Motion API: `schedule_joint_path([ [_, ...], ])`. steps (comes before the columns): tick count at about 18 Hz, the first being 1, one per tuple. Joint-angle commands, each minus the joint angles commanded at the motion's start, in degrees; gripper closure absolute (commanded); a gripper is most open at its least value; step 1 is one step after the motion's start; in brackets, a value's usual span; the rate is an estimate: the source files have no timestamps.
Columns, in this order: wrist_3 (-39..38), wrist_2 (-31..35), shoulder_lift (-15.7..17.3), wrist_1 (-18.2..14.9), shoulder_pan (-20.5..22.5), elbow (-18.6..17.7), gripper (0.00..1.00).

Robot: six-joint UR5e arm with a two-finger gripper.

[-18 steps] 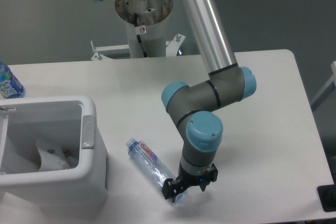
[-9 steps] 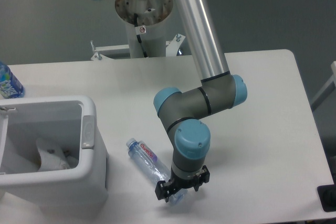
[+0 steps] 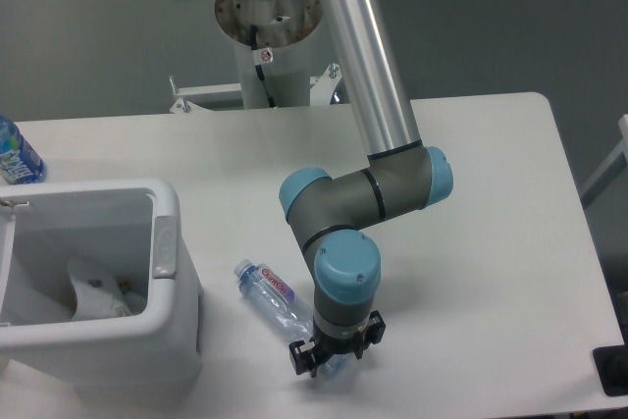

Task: Place the trash in the trash can

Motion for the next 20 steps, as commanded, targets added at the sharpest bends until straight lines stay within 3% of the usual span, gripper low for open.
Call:
schedule_joint_path([
  [7, 0.09, -0.53, 0.79, -0.09, 0.0, -0.35, 0.41],
  [20, 0.7, -0.61, 1.85, -0.09, -0.09, -0.18, 0.45],
])
